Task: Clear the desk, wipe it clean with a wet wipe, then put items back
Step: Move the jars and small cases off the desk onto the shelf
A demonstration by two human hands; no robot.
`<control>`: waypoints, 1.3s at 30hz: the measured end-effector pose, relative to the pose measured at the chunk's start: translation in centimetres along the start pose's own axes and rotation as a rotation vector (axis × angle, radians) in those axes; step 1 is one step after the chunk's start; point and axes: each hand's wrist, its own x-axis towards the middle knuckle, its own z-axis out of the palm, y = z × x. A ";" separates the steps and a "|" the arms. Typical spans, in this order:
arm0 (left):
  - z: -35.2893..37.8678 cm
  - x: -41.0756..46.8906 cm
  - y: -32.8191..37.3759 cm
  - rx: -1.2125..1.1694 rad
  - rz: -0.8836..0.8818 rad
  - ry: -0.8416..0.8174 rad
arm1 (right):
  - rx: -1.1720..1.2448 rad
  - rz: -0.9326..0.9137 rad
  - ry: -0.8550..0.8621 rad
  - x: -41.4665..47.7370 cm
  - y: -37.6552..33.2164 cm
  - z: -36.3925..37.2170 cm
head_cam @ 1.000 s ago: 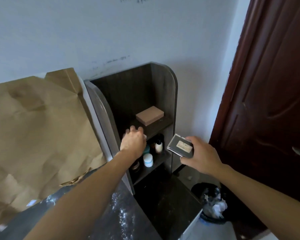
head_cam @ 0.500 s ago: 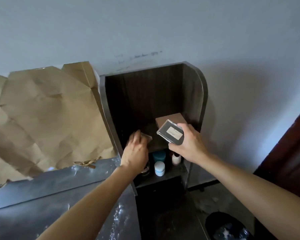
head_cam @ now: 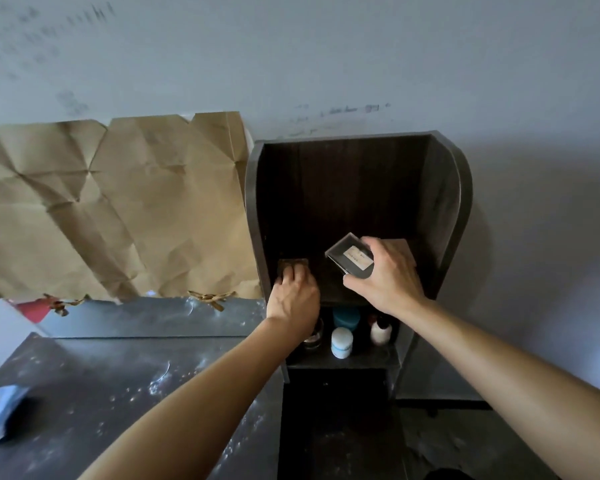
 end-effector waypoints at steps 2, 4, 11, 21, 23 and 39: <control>0.4 -1.5 -1.0 -0.125 0.076 0.130 | -0.016 -0.011 -0.049 -0.1 -0.2 0.2; 1.1 -3.8 -2.4 -0.217 0.201 0.262 | -0.058 -0.014 -0.080 -0.3 -0.4 0.4; 1.5 -5.6 -7.0 -0.540 -0.105 0.312 | -0.111 0.042 -0.137 -1.0 -2.6 2.0; 0.9 -3.4 -8.4 -0.822 -0.123 0.327 | -0.050 0.001 -0.440 -1.4 -4.2 1.3; 1.0 -3.2 -8.7 -0.833 -0.092 0.324 | -0.200 -0.061 -0.449 -1.2 -3.9 1.0; 5.1 -7.1 -11.0 -0.729 -0.269 0.221 | -0.264 -0.440 0.168 -2.9 -4.9 3.1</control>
